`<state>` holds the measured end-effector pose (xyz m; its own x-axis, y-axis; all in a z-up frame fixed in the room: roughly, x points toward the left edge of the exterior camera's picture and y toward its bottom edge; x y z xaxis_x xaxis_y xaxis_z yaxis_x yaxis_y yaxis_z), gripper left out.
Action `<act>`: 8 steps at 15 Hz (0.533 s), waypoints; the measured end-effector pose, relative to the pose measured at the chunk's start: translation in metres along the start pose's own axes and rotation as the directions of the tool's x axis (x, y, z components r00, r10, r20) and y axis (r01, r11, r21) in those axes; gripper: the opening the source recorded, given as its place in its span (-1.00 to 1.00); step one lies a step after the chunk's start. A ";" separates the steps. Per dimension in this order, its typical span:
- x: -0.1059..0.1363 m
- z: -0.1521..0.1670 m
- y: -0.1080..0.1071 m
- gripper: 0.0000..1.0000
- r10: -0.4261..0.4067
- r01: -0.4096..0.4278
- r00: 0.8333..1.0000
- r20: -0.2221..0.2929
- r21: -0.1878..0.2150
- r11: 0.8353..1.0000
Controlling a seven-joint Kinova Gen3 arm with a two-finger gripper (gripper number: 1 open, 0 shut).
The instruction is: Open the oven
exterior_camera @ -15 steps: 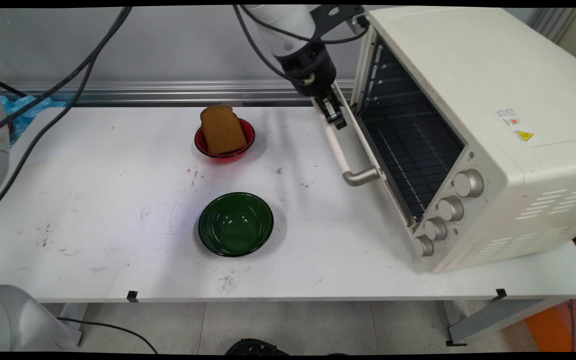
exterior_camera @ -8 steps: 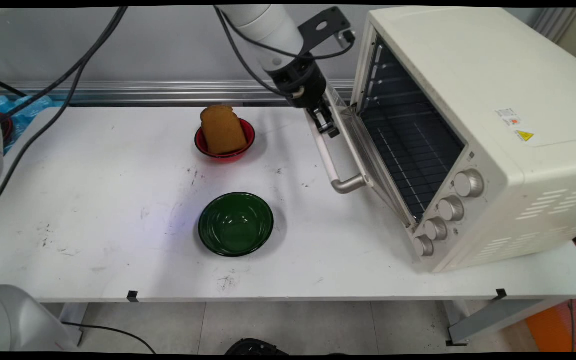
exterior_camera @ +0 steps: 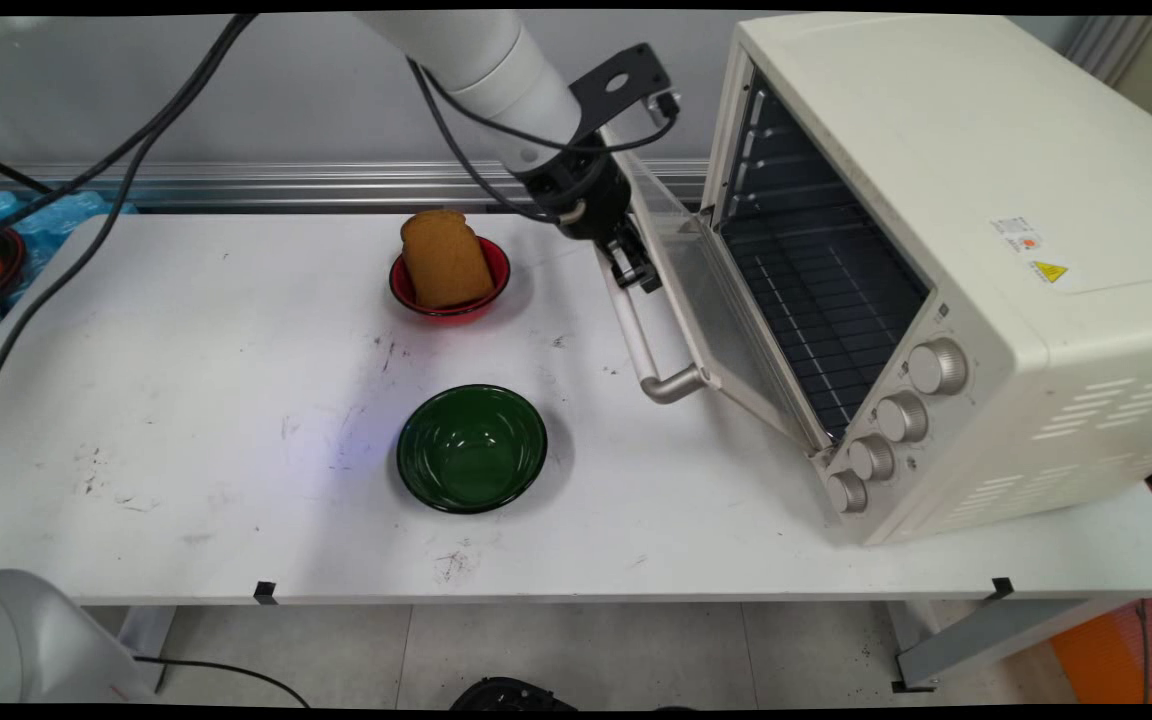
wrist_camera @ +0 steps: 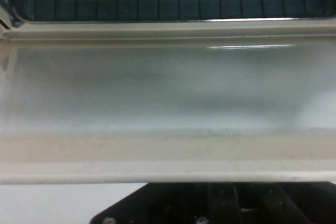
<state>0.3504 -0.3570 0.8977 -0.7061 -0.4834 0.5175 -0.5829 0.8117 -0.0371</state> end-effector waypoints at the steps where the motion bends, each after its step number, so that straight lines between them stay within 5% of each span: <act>1: -0.005 0.001 0.000 -1.00 0.002 -0.002 1.000 -0.002 0.001 1.000; 8: -0.041 0.002 0.001 -1.00 -0.005 0.005 1.000 -0.017 0.013 1.000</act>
<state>0.3777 -0.3370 0.8753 -0.6966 -0.4816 0.5319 -0.5914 0.8051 -0.0456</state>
